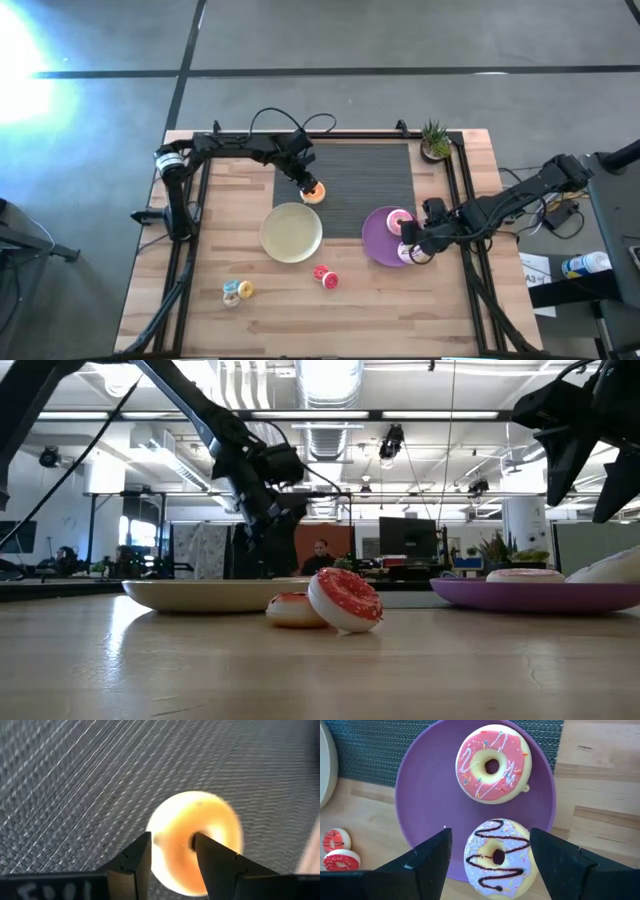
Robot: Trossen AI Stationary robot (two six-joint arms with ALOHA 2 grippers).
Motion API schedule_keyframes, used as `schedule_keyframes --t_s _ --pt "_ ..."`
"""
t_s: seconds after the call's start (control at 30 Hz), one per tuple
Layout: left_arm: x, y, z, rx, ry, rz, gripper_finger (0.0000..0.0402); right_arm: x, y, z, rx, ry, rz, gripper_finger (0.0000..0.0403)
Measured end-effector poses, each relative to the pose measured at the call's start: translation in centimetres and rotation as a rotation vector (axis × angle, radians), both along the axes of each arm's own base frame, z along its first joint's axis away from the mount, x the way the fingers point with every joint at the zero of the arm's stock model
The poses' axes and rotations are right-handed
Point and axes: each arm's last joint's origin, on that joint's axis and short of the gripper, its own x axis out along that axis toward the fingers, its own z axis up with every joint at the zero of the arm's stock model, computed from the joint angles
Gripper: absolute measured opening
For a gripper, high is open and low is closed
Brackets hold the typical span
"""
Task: Pick & Place donuts
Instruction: Put the big light blue donut on the purple plate
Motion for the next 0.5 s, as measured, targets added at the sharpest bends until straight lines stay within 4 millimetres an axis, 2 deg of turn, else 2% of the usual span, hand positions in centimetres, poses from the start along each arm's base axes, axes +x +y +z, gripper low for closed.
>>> schedule_keyframes --t_s 0.13,0.37,0.5 --pt "-0.09 -0.06 0.37 0.009 -0.001 -0.017 0.0139 0.0 0.0 -0.01 -0.001 0.001 0.002 0.026" --pt "-0.29 -0.24 0.1 0.005 0.022 -0.024 0.0196 -0.02 -0.02 -0.02 -0.002 0.003 0.002 0.026" --pt "-0.27 -0.22 0.1 0.01 0.02 -0.027 0.0208 -0.03 -0.02 -0.02 -0.003 0.004 0.002 0.0259"
